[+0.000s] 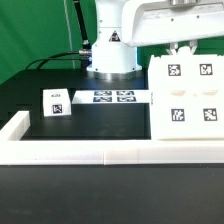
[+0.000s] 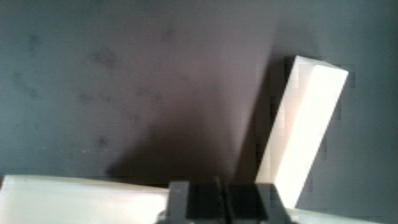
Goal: Assemble cabinet
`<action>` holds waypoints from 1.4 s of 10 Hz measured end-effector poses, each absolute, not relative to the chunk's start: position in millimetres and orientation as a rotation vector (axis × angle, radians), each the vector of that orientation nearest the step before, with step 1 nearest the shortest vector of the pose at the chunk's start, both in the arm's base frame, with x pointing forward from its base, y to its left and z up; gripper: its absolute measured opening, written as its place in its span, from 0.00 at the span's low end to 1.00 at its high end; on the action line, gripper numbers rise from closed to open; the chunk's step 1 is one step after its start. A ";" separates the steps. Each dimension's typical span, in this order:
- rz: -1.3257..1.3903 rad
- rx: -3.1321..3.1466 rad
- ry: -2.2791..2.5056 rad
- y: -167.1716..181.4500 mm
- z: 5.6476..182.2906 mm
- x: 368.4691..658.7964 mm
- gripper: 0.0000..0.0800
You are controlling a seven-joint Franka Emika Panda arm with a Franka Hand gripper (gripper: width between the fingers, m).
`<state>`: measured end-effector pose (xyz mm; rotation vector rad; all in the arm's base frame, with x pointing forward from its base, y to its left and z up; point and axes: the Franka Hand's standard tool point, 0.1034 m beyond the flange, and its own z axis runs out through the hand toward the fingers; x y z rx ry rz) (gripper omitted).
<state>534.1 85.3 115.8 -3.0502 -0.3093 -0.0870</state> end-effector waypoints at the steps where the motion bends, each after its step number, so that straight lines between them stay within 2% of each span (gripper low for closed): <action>1: -0.086 -3.050 -0.309 85.3 115.5 533.9 0.00; 3: -0.088 -3.050 -0.317 84.8 116.4 533.4 0.00; 8: -0.108 -3.043 -0.327 83.9 140.1 548.9 0.00; 11: -0.092 -3.045 -0.297 90.6 133.9 547.9 0.00; 13: -0.091 -3.045 -0.296 90.2 133.4 547.6 0.35; 14: -0.090 -3.045 -0.295 90.1 133.2 547.5 0.35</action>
Offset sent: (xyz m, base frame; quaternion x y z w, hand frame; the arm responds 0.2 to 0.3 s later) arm -0.0174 -0.0107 0.0232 -0.0043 0.0262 -0.0374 0.9990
